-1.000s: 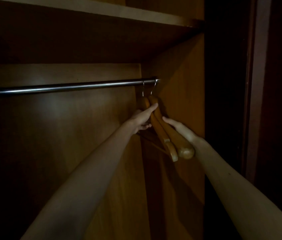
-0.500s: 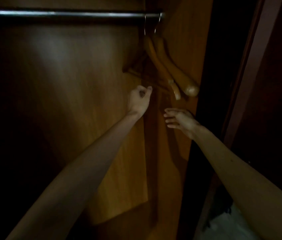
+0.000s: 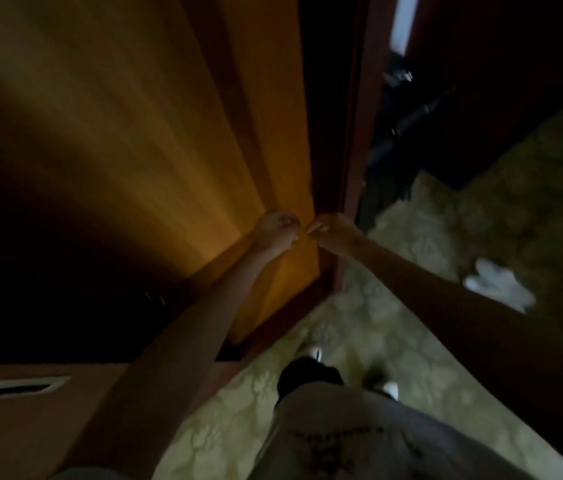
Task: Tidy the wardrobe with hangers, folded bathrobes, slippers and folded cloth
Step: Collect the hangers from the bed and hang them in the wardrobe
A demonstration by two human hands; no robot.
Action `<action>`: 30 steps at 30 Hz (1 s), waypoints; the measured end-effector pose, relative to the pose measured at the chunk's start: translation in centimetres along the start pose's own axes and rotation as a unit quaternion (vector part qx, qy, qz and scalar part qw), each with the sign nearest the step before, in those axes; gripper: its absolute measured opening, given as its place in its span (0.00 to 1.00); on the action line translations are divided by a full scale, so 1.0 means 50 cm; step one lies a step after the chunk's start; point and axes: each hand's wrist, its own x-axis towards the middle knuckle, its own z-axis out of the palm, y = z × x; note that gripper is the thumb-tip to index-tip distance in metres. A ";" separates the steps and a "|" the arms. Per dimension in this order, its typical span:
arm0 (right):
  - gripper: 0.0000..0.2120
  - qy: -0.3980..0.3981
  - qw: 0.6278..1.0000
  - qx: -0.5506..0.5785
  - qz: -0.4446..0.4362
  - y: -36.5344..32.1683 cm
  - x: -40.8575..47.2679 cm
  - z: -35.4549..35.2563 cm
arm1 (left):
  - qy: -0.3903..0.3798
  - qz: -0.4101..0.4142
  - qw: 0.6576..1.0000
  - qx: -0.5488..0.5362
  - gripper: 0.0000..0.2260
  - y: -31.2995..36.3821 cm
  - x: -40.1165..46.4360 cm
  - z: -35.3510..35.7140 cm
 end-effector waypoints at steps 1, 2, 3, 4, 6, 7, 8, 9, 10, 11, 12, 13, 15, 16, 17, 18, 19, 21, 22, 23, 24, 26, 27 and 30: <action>0.09 0.009 0.999 -0.009 0.032 0.046 -0.010 0.016 | -0.033 -0.009 0.999 0.013 0.04 -0.021 0.002 0.032; 0.09 0.021 0.998 -0.014 0.058 0.089 -0.023 0.030 | -0.063 -0.014 0.997 0.032 0.03 -0.040 0.005 0.060; 0.10 0.032 0.996 -0.015 0.087 0.130 -0.038 0.042 | -0.091 -0.015 0.994 0.055 0.03 -0.058 0.009 0.091; 0.10 0.044 0.992 -0.014 0.117 0.171 -0.054 0.053 | -0.121 -0.014 0.990 0.076 0.04 -0.074 0.014 0.123; 0.11 0.063 0.980 0.004 0.186 0.251 -0.094 0.078 | -0.195 -0.009 0.973 0.126 0.05 -0.101 0.017 0.187; 0.11 0.073 0.973 0.022 0.217 0.284 -0.117 0.094 | -0.231 -0.006 0.960 0.158 0.05 -0.113 0.016 0.218; 0.11 0.090 0.964 0.045 0.246 0.317 -0.142 0.113 | -0.265 -0.005 0.946 0.185 0.04 -0.121 0.011 0.250; 0.12 0.110 0.952 0.067 0.277 0.346 -0.170 0.133 | -0.298 -0.005 0.931 0.208 0.04 -0.127 0.005 0.282; 0.12 0.130 0.939 0.091 0.305 0.366 -0.204 0.150 | -0.330 -0.006 0.916 0.229 0.04 -0.132 -0.002 0.314; 0.13 0.145 0.924 0.120 0.334 0.392 -0.237 0.172 | -0.359 -0.003 0.898 0.254 0.04 -0.137 -0.010 0.348; 0.13 0.164 0.907 0.143 0.361 0.415 -0.274 0.196 | -0.385 0.000 0.879 0.281 0.05 -0.143 -0.021 0.383; 0.13 0.176 0.892 0.159 0.386 0.435 -0.307 0.217 | -0.403 0.004 0.863 0.303 0.06 -0.153 -0.031 0.412; 0.13 0.194 0.848 0.211 0.446 0.477 -0.394 0.269 | -0.440 0.023 0.824 0.355 0.06 -0.180 -0.064 0.483; 0.12 0.208 0.820 0.246 0.474 0.496 -0.436 0.296 | -0.454 0.030 0.805 0.380 0.06 -0.189 -0.083 0.514; 0.12 0.231 0.784 0.289 0.498 0.519 -0.486 0.327 | -0.474 0.042 0.780 0.407 0.07 -0.194 -0.111 0.553; 0.12 0.259 0.746 0.327 0.519 0.535 -0.538 0.356 | -0.493 0.056 0.754 0.430 0.07 -0.198 -0.144 0.594; 0.12 0.282 0.714 0.354 0.534 0.551 -0.586 0.387 | -0.511 0.068 0.727 0.453 0.07 -0.199 -0.179 0.631; 0.14 0.320 0.661 0.390 0.556 0.570 -0.678 0.445 | -0.547 0.092 0.664 0.500 0.07 -0.201 -0.258 0.702; 0.14 0.336 0.632 0.411 0.565 0.576 -0.722 0.470 | -0.564 0.111 0.627 0.525 0.07 -0.203 -0.302 0.737; 0.13 0.353 0.603 0.434 0.569 0.582 -0.761 0.495 | -0.578 0.131 0.592 0.546 0.08 -0.202 -0.347 0.770; 0.12 0.369 0.575 0.452 0.573 0.589 -0.799 0.518 | -0.590 0.150 0.561 0.561 0.08 -0.201 -0.393 0.800; 0.11 0.394 0.526 0.484 0.578 0.607 -0.867 0.561 | -0.605 0.178 0.512 0.582 0.07 -0.196 -0.485 0.863; 0.11 0.399 0.506 0.502 0.577 0.618 -0.897 0.579 | -0.609 0.197 0.494 0.588 0.07 -0.191 -0.528 0.895; 0.11 0.401 0.464 0.548 0.569 0.665 -0.979 0.600 | -0.609 0.241 0.466 0.595 0.08 -0.165 -0.631 0.988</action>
